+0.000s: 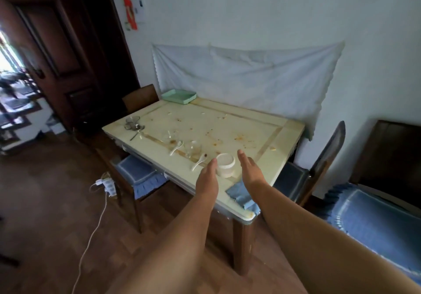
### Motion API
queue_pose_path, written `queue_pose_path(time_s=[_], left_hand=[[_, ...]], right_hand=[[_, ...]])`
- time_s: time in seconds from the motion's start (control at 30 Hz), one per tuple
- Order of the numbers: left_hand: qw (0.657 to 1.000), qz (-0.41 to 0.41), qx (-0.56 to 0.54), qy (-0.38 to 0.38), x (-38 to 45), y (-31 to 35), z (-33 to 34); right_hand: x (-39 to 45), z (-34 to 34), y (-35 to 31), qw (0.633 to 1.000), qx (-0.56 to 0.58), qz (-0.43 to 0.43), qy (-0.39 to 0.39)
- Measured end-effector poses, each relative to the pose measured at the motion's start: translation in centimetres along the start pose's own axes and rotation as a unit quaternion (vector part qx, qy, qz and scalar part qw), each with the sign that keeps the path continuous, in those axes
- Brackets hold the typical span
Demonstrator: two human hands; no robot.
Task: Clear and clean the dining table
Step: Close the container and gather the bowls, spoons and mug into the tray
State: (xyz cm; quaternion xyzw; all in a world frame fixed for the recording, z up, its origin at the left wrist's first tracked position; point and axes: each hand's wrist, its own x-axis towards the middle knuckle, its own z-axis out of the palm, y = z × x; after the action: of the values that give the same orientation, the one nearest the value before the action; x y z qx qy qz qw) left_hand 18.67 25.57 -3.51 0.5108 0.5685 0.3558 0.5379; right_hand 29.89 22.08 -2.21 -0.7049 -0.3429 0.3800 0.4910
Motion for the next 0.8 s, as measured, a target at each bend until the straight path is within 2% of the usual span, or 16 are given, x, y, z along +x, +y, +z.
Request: queue_pose_path(time_s=[0.3, 0.43, 0.6, 0.8], left_hand=[[0.998, 0.017, 0.063, -0.019, 5.3, -0.5, -1.9], [0.997, -0.001, 0.075, -0.007, 8.2, 0.0, -1.4], [0.984, 0.02, 0.179, -0.004, 13.2, 0.3, -0.3], [0.968, -0.035, 0.248, -0.004, 19.6, -1.5, 3.1]], right_hand=[[5.5, 3.6, -0.7, 1.0, -0.024, 0.006, -0.016], [9.2, 4.7, -1.0, 0.999, -0.016, 0.006, -0.028], [14.7, 5.2, -1.1, 0.999, -0.025, -0.002, -0.042], [22.8, 4.0, 0.8, 0.996, -0.056, 0.044, -0.054]])
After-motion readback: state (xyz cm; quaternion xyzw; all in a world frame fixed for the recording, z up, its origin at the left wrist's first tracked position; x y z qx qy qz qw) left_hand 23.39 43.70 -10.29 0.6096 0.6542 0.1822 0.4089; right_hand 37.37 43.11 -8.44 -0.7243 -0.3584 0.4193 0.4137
